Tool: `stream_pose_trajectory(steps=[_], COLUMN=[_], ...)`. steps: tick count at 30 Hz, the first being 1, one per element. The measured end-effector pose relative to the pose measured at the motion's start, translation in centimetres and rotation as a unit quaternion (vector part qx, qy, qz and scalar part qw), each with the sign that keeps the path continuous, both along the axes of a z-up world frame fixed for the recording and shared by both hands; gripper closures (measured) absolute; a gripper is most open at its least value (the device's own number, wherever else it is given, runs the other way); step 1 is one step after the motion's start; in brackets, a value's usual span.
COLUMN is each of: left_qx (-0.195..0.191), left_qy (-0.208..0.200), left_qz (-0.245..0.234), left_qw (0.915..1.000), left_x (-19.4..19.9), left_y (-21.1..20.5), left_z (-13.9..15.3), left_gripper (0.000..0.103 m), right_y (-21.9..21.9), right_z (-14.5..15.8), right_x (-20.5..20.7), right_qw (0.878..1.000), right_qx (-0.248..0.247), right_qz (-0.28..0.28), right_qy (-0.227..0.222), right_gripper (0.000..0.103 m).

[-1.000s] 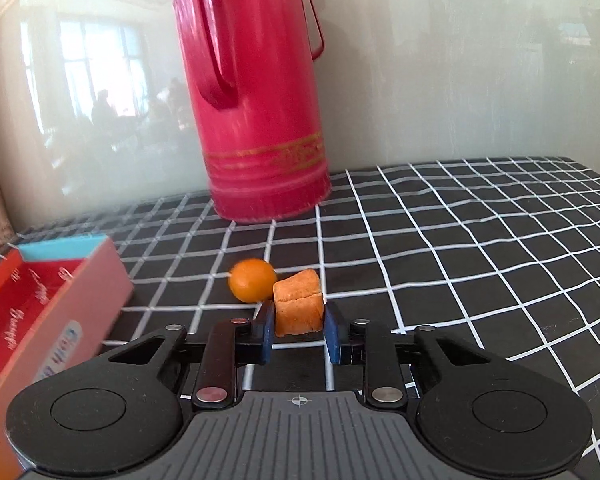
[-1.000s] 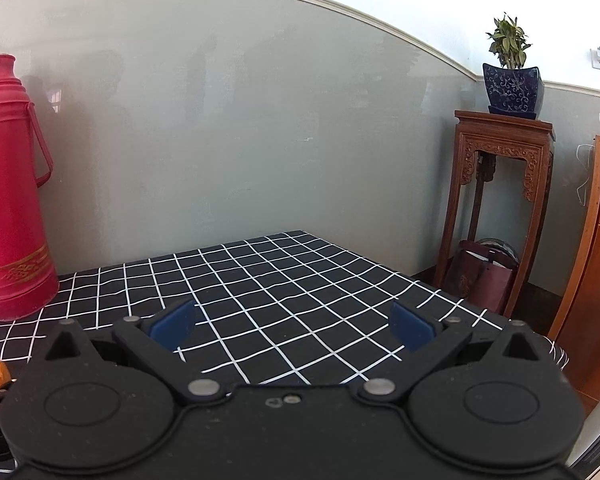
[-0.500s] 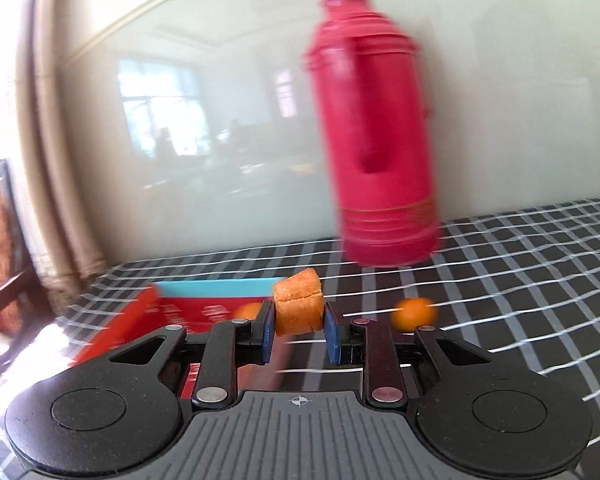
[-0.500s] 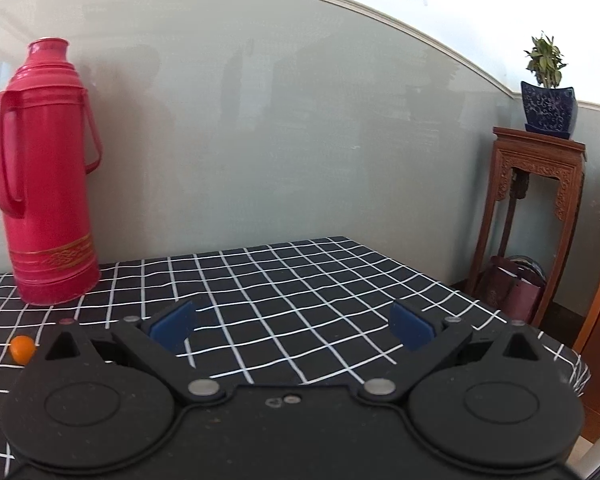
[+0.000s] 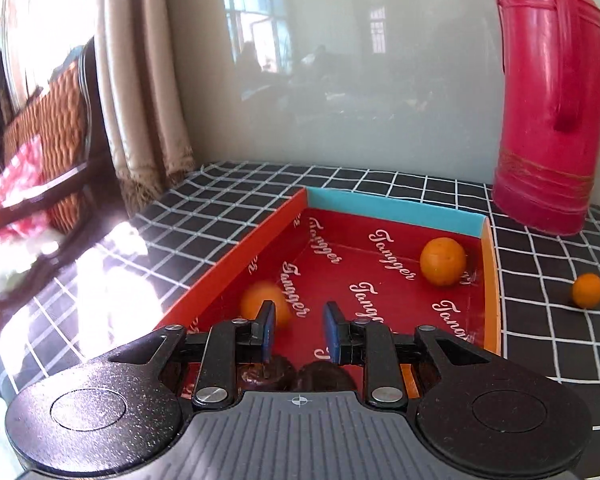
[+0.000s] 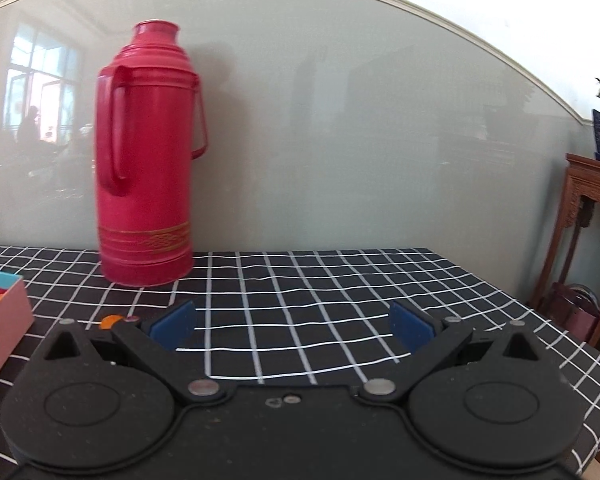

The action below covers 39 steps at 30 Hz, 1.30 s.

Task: Organize fruits
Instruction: 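Carry the orange cube into the red box and open the left tool, then grasp the last mandarin with the right tool and lift it over the box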

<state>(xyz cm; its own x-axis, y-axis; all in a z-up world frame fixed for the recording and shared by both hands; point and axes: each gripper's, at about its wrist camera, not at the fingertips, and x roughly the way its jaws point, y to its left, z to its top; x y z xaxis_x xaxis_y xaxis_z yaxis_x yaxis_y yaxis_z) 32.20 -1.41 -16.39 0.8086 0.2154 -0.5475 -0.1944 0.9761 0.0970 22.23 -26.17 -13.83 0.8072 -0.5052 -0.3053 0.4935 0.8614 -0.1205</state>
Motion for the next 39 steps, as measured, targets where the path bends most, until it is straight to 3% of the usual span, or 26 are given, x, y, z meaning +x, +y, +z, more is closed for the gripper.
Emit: stream_pose_trajectory(steps=[3,4,5,7,10,14,27,37,39], left_qx=[-0.015,-0.018,-0.018,-0.008,0.016,0.034,0.036,0.038,0.034], left_qy=[-0.005,-0.01,-0.017,-0.04,-0.071,-0.092,-0.078,-0.082,-0.09], left_qz=[0.0,0.001,0.005,0.023,0.027,0.05,0.137,0.197,0.212], left_qw=[0.9999,0.9998,0.9997,0.9989,0.997,0.994,0.9869,0.9762,0.9724], left_x=[-0.8,-1.1,-1.6,-2.4,-3.9,-5.2,-7.6,-7.9,-8.2], left_y=[0.5,0.8,0.9,1.4,2.1,3.8,11.3,15.4,16.3], left_z=[-0.2,-0.1,0.0,0.5,1.4,2.1,1.5,0.8,0.9], left_gripper=[0.074,0.063,0.042,0.023,0.02,0.009,0.0,0.0,0.0], right_y=[0.9,1.1,1.4,1.9,2.8,4.0,6.2,6.9,6.8], right_z=[-0.2,-0.2,-0.3,-0.4,-0.6,-1.1,-3.3,-4.3,-4.3], right_x=[0.7,0.9,1.1,1.5,2.4,3.8,8.5,11.6,12.0], right_qw=[1.0,0.999,0.999,0.998,0.996,0.994,0.986,0.987,0.987], right_qx=[0.006,0.009,0.011,0.019,0.028,0.043,0.089,0.071,0.067], right_qz=[0.024,0.032,0.04,0.057,0.077,0.098,0.115,0.096,0.095], right_qy=[0.005,0.006,0.008,0.012,0.019,0.036,0.085,0.111,0.114], right_gripper=[0.006,0.006,0.006,0.006,0.006,0.006,0.006,0.006,0.01])
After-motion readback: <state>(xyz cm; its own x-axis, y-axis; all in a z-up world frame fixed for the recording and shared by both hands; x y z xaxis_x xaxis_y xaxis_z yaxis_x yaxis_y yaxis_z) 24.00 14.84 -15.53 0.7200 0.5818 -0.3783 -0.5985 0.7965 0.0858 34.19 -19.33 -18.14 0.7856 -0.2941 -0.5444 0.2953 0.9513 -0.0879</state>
